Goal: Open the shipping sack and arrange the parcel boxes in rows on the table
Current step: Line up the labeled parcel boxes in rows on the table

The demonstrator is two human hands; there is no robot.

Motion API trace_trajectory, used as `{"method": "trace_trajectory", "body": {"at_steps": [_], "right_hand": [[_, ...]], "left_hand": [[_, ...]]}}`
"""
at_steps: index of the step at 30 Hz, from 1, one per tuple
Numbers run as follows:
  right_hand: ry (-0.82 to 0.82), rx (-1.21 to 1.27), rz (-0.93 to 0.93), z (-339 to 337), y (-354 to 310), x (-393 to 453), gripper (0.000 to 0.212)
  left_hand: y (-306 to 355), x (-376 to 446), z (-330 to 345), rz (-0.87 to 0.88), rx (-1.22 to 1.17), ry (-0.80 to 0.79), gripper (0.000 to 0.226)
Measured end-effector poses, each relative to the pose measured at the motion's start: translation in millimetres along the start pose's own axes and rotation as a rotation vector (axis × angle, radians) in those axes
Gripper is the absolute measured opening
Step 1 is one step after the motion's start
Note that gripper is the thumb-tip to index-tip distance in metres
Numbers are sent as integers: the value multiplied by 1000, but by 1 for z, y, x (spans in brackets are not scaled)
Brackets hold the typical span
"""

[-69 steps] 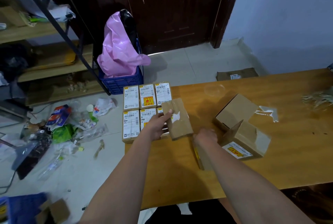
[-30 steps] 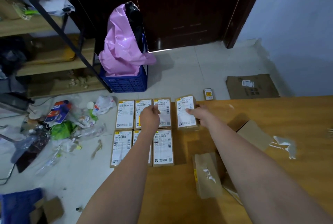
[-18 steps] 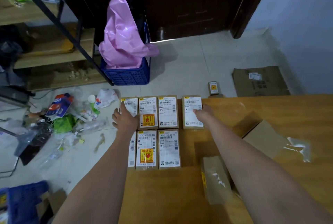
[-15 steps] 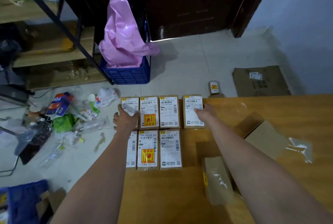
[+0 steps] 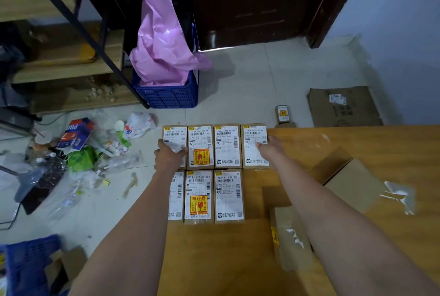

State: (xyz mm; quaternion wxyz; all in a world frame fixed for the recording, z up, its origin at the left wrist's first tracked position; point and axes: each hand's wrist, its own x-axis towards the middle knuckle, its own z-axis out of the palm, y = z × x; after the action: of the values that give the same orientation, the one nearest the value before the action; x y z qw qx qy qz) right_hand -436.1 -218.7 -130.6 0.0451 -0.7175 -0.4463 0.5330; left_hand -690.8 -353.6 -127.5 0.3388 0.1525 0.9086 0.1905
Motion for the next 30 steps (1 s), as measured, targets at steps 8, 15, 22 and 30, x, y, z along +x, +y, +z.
{"method": "trace_trajectory", "body": {"at_steps": [8,15,22,30], "right_hand": [[17,-17,-27,2,-3,-10,34],[25,-55,0,3,-8,-17,32],[51,-24,35,1,-16,-31,44],[78,-142,-23,-19,-18,-61,55]], "left_hand": [[0,-4,-4,49,44,4,93],[1,-3,-3,42,52,-16,97],[21,-25,3,114,107,95,85],[51,-71,16,216,97,-15,70]]}}
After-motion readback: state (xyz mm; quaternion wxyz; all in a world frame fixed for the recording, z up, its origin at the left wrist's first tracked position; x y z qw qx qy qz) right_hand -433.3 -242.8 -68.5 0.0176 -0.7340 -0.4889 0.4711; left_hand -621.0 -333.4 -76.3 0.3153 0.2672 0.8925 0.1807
